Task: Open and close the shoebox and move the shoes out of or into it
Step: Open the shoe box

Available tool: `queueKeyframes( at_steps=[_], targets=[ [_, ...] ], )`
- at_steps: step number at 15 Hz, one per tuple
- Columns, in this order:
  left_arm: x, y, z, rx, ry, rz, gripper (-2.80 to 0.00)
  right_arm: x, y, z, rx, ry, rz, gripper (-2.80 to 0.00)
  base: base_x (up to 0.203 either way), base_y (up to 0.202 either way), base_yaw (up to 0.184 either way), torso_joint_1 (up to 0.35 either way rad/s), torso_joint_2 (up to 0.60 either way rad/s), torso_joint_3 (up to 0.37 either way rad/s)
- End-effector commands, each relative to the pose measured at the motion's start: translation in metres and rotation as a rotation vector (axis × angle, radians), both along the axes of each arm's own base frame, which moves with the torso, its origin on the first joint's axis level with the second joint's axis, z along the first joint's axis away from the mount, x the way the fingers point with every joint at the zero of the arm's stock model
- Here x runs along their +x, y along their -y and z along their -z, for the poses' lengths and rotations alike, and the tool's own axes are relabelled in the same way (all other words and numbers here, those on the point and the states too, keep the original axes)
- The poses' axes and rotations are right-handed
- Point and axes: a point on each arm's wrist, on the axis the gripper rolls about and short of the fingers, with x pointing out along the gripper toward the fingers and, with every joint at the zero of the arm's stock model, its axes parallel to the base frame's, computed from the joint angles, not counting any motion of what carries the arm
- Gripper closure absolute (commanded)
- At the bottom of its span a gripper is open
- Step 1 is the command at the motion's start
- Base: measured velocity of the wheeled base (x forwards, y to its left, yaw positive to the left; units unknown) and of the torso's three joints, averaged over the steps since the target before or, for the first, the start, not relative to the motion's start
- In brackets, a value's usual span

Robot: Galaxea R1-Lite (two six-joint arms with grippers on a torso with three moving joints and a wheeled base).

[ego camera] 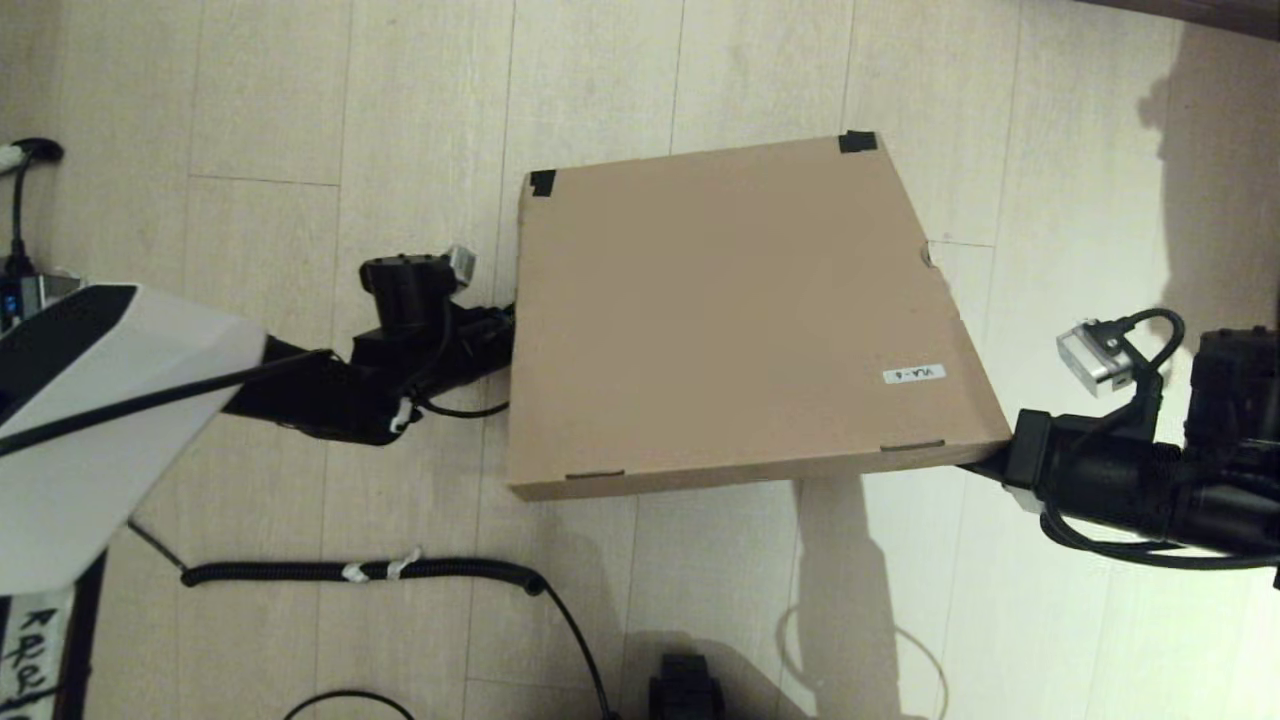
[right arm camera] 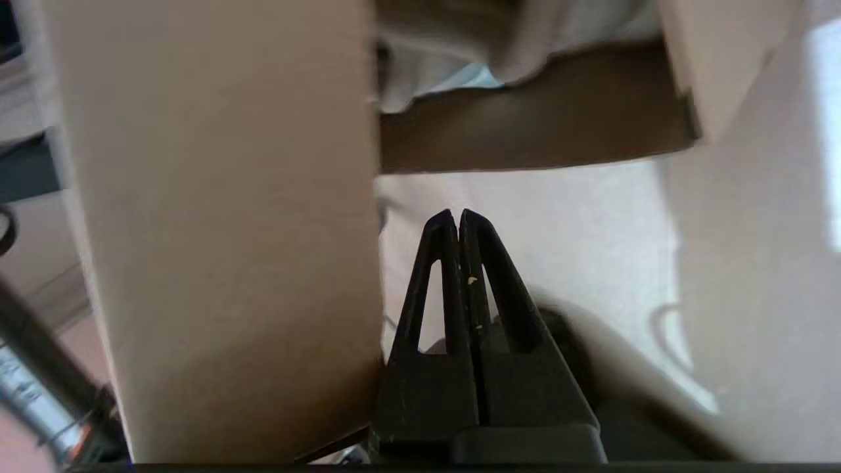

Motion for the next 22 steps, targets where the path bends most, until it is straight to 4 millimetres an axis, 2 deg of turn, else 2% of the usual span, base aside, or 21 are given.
queueKeyframes(
  at_steps=[1,3,7,9,10,15,16,18,20,22],
  targets=[
    [-0.015,-0.011,-0.028,-0.013,0.035,-0.014,0.0,-0.005,-0.002,-0.012,0.013,0.045,-0.012,0.0,0.0,0.0,0.0,0.0,0.0,0.0],
    [-0.041,-0.02,-0.059,-0.031,0.051,-0.018,0.0,0.0,-0.003,-0.026,0.024,0.093,-0.01,0.0,0.0,0.0,0.0,0.0,0.0,0.0],
    [-0.118,-0.038,-0.128,-0.19,0.077,-0.019,0.0,0.011,-0.004,-0.048,0.058,0.146,0.002,0.0,0.0,0.0,0.0,0.0,0.0,0.0],
    [-0.162,-0.049,-0.158,-0.276,0.005,-0.025,0.0,0.019,-0.005,-0.058,0.07,0.172,0.003,0.0,0.0,0.0,0.0,0.0,0.0,0.0],
    [-0.183,-0.054,-0.166,-0.304,-0.064,-0.035,0.0,0.023,-0.006,-0.063,0.074,0.185,0.002,0.0,0.0,0.0,0.0,0.0,0.0,0.0],
    [-0.25,-0.085,-0.171,-0.319,-0.255,-0.178,0.0,0.036,-0.008,-0.081,0.087,0.193,0.001,0.0,0.0,0.0,0.0,0.0,0.0,0.0],
    [-0.262,-0.089,-0.165,-0.306,-0.318,-0.199,0.0,0.037,-0.009,-0.085,0.089,0.205,-0.001,0.0,0.0,0.0,0.0,0.0,0.0,0.0],
    [-0.272,-0.09,-0.141,-0.313,-0.446,-0.217,0.0,0.037,-0.013,-0.091,0.093,0.211,-0.016,0.0,0.0,0.0,0.0,0.0,0.0,0.0],
    [-0.282,-0.089,-0.124,-0.452,-0.549,-0.188,0.0,0.037,-0.018,-0.097,0.103,0.215,-0.032,0.0,0.0,0.0,0.0,0.0,0.0,0.0],
    [-0.289,-0.088,-0.117,-0.64,-0.568,-0.135,0.0,0.037,-0.021,-0.103,0.12,0.223,-0.04,0.0,0.0,0.0,0.0,0.0,0.0,0.0]
  ],
)
